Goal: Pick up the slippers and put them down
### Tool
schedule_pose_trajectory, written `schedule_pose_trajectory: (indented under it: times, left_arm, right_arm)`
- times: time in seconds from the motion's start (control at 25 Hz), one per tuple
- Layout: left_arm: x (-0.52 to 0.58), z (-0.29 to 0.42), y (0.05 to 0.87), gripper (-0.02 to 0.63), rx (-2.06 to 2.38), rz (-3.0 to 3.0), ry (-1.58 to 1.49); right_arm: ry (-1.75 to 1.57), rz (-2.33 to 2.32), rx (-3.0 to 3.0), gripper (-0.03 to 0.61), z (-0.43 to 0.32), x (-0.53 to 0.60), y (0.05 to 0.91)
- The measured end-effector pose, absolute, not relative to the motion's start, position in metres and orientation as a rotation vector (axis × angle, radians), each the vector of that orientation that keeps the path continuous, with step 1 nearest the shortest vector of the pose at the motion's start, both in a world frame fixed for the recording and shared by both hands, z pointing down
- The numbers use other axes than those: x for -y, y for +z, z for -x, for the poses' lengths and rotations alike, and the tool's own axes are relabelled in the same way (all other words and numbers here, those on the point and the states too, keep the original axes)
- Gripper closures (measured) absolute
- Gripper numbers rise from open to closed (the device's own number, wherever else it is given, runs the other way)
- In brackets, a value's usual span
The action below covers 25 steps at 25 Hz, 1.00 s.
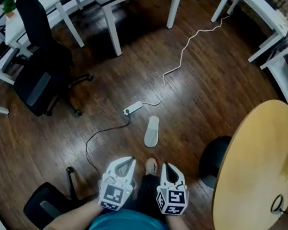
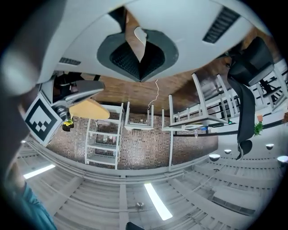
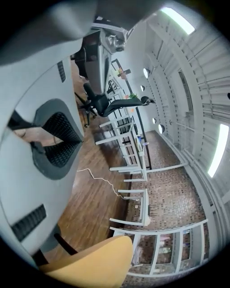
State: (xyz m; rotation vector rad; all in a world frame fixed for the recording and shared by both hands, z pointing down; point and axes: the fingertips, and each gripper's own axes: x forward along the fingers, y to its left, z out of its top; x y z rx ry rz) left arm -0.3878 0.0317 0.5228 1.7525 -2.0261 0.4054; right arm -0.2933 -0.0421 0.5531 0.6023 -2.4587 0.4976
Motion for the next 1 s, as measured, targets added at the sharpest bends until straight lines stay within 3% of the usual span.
schedule_pose_trajectory:
  times: [0.2, 1.0]
  left_arm:
    - [-0.034, 0.377, 0.483, 0.607, 2.055, -1.789, 0.371]
    - [-0.049, 0.36, 0.421, 0.607, 2.154, -1.859, 0.351]
  right_arm:
    - [0.397, -0.595, 2.538, 0.569, 0.294, 0.033, 0.496]
    - [0.327, -0.624, 2.598, 0.571, 0.267, 0.013, 0.444]
